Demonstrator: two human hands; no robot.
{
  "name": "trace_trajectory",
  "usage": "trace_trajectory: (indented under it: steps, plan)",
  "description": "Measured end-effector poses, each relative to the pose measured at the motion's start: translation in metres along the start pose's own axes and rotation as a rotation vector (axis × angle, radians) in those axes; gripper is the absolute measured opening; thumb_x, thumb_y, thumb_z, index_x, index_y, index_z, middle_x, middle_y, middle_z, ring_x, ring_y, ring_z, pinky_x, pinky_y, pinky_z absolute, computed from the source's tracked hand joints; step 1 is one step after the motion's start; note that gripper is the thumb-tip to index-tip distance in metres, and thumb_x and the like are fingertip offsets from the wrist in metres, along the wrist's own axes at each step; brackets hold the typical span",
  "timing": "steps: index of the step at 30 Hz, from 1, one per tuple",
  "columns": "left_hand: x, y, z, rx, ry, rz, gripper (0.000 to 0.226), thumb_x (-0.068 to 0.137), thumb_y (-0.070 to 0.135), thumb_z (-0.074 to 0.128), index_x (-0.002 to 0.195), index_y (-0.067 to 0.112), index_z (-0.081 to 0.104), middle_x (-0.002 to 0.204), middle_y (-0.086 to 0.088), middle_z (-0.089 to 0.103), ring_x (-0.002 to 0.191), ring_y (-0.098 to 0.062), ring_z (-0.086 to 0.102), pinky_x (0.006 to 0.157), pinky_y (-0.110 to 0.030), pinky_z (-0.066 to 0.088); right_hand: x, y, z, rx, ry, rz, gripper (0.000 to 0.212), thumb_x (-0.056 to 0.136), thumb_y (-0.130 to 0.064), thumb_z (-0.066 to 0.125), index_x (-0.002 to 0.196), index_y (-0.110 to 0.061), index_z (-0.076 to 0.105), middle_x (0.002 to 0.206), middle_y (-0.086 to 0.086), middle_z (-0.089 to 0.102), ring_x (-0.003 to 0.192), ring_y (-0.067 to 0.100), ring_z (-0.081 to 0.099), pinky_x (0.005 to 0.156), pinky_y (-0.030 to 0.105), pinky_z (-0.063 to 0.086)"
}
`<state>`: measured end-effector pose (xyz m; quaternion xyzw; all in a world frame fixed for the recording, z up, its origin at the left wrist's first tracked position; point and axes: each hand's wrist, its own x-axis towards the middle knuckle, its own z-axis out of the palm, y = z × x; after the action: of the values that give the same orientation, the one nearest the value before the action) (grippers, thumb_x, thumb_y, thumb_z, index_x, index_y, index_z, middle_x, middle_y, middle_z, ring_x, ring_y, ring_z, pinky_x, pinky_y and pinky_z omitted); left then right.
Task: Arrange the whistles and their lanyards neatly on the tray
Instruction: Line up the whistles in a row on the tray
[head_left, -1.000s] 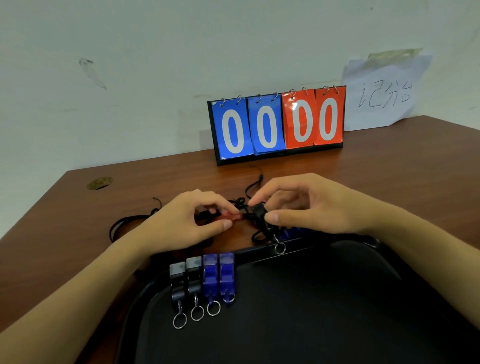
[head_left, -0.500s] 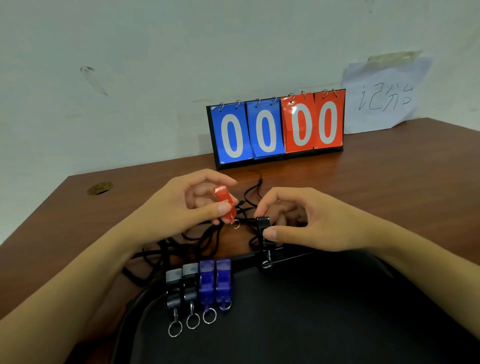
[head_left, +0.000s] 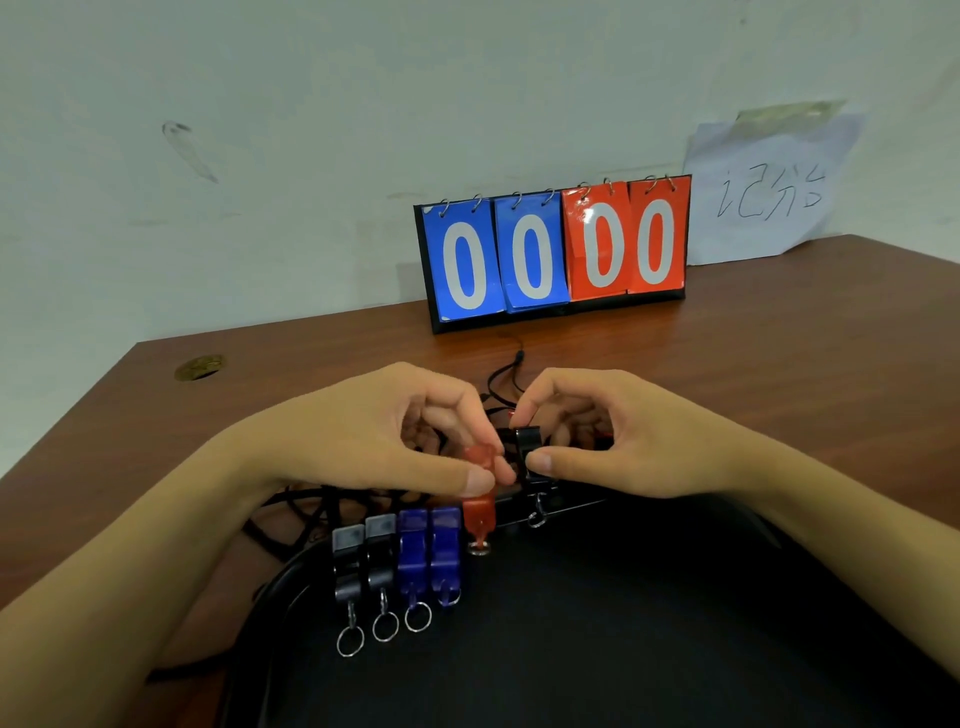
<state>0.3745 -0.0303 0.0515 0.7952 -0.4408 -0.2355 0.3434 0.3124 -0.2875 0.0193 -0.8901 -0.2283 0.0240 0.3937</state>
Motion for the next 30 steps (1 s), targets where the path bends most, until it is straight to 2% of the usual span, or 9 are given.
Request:
trace_trajectory:
  steps: [3, 13, 18, 22, 26, 30]
  plan:
    - [0.001, -0.001, 0.004, 0.043, -0.006, -0.002, 0.018, 0.088, 0.026, 0.082, 0.105, 0.027, 0.077, 0.117, 0.002, 0.078, 0.108, -0.024, 0.073, 0.097, -0.057, 0.055, 0.000, 0.000, 0.000, -0.018, -0.001, 0.005, 0.026, 0.090, -0.032, 0.074, 0.114, -0.032, 0.062, 0.098, -0.005, 0.071, 0.085, 0.017, 0.070, 0.082, 0.040, 0.060]
    - [0.004, -0.008, 0.010, 0.117, -0.053, -0.016, 0.018, 0.087, 0.029, 0.082, 0.104, 0.024, 0.076, 0.117, 0.005, 0.075, 0.113, -0.018, 0.070, 0.100, -0.043, 0.055, -0.001, -0.001, 0.000, -0.037, 0.020, -0.016, 0.029, 0.090, -0.028, 0.075, 0.114, -0.030, 0.060, 0.100, -0.008, 0.069, 0.085, 0.015, 0.070, 0.077, 0.032, 0.060]
    - [0.005, -0.011, 0.009, 0.144, -0.055, -0.024, 0.018, 0.087, 0.037, 0.081, 0.103, 0.030, 0.076, 0.115, 0.007, 0.076, 0.111, -0.015, 0.071, 0.101, -0.044, 0.054, -0.004, -0.006, -0.002, -0.030, 0.069, -0.048, 0.034, 0.089, -0.026, 0.077, 0.116, -0.029, 0.057, 0.102, -0.008, 0.068, 0.088, 0.018, 0.070, 0.080, 0.041, 0.061]
    - [0.005, -0.013, 0.010, 0.145, -0.046, -0.021, 0.019, 0.086, 0.037, 0.082, 0.101, 0.028, 0.077, 0.108, 0.008, 0.077, 0.108, -0.018, 0.070, 0.099, -0.048, 0.054, -0.006, -0.014, -0.003, 0.022, -0.002, -0.046, 0.031, 0.089, -0.022, 0.076, 0.114, -0.024, 0.058, 0.097, -0.005, 0.071, 0.088, 0.018, 0.071, 0.082, 0.043, 0.060]
    - [0.005, -0.013, 0.010, 0.148, -0.060, -0.027, 0.019, 0.085, 0.034, 0.084, 0.100, 0.026, 0.077, 0.102, 0.010, 0.077, 0.104, -0.016, 0.069, 0.097, -0.049, 0.054, -0.011, -0.024, -0.011, 0.159, -0.131, -0.037, 0.032, 0.089, -0.012, 0.075, 0.116, -0.015, 0.058, 0.096, 0.006, 0.072, 0.089, 0.021, 0.072, 0.089, 0.047, 0.059]
    - [0.005, -0.013, 0.010, 0.164, -0.059, -0.035, 0.020, 0.084, 0.036, 0.085, 0.099, 0.027, 0.076, 0.099, 0.011, 0.076, 0.101, -0.016, 0.069, 0.095, -0.051, 0.053, -0.012, -0.026, -0.007, 0.088, -0.171, -0.022, 0.030, 0.089, -0.018, 0.076, 0.115, -0.019, 0.061, 0.099, 0.001, 0.074, 0.094, 0.016, 0.072, 0.090, 0.044, 0.058]
